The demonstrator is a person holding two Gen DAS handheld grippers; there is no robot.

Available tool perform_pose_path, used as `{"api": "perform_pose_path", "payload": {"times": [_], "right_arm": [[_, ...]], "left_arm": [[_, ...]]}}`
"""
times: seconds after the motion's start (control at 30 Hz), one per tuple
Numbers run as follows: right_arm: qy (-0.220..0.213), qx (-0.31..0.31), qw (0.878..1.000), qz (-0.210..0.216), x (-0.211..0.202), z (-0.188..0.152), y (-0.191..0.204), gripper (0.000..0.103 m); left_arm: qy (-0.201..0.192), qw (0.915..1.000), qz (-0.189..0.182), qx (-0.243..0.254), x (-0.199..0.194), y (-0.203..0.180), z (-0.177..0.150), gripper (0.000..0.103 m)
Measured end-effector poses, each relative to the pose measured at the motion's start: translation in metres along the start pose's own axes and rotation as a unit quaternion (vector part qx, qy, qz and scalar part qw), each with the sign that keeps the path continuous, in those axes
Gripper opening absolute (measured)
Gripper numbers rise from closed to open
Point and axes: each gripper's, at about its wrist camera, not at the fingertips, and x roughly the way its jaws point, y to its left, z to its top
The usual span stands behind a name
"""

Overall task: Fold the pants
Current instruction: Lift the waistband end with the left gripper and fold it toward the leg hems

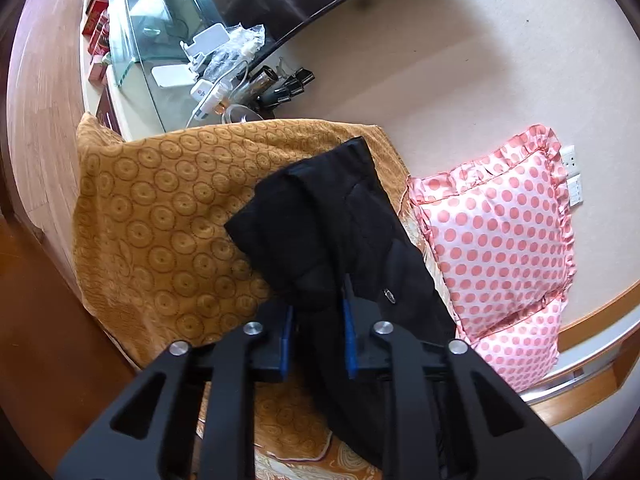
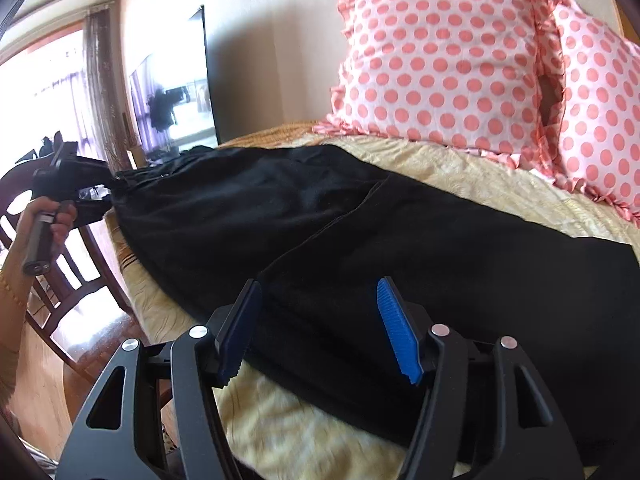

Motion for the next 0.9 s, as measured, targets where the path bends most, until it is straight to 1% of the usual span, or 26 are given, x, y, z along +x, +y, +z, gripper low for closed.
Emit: {"api": "perform_pose_path", "payload": {"times": [0.1,0.17,0.23,0.3,0.37,0.5,0.57,0.6,0.7,0.77,0.8,0.83,0.9], "right_arm": [[-0.023,0.015,1.000,-0.003,-0.017,-0.005,-0.010,0.062],[-0.035,0.026,0.999,-0.004,-0.027,-0.009,-0.017,0.062],[-0.045,0.035,0.998,-0.004,-0.037,-0.013,-0.024,0.062],[-0.055,0.043,0.998,-0.006,-0.048,-0.018,-0.031,0.062],[-0.064,0.049,0.997,-0.011,-0.058,-0.022,-0.037,0.062],[-0.087,0.078,0.993,-0.019,-0.081,-0.031,-0.053,0.063],[-0.098,0.100,0.990,-0.026,-0.095,-0.038,-0.067,0.063],[-0.101,0.107,0.989,-0.029,-0.100,-0.040,-0.071,0.063],[-0.114,0.133,0.983,-0.055,-0.119,-0.051,-0.092,0.063],[-0.115,0.147,0.980,-0.064,-0.131,-0.060,-0.103,0.063],[-0.117,0.158,0.978,-0.070,-0.137,-0.065,-0.110,0.063],[-0.119,0.166,0.976,-0.075,-0.141,-0.069,-0.115,0.063],[-0.119,0.180,0.973,-0.087,-0.148,-0.077,-0.125,0.063]], "left_arm": [[-0.013,0.9995,0.016,0.024,-0.003,-0.010,-0.003,0.010],[-0.029,0.9973,0.030,0.061,-0.008,-0.026,-0.006,0.008],[-0.046,0.9926,0.030,0.108,-0.017,-0.053,-0.012,0.008],[-0.053,0.9882,0.019,0.143,-0.022,-0.078,-0.017,0.008],[-0.053,0.9811,0.002,0.186,-0.026,-0.111,-0.028,0.008],[-0.034,0.9669,-0.038,0.250,-0.022,-0.178,-0.052,0.008],[-0.019,0.9581,-0.059,0.279,-0.015,-0.214,-0.068,0.008],[-0.010,0.9520,-0.072,0.298,-0.010,-0.235,-0.077,0.008],[0.011,0.9382,-0.101,0.331,0.001,-0.279,-0.102,0.008],[0.032,0.9250,-0.130,0.356,0.010,-0.311,-0.126,0.008],[0.045,0.9159,-0.146,0.371,0.014,-0.327,-0.144,0.008],[0.057,0.9079,-0.159,0.384,0.018,-0.340,-0.159,0.008],[0.077,0.8955,-0.181,0.399,0.027,-0.356,-0.185,0.008]]}}
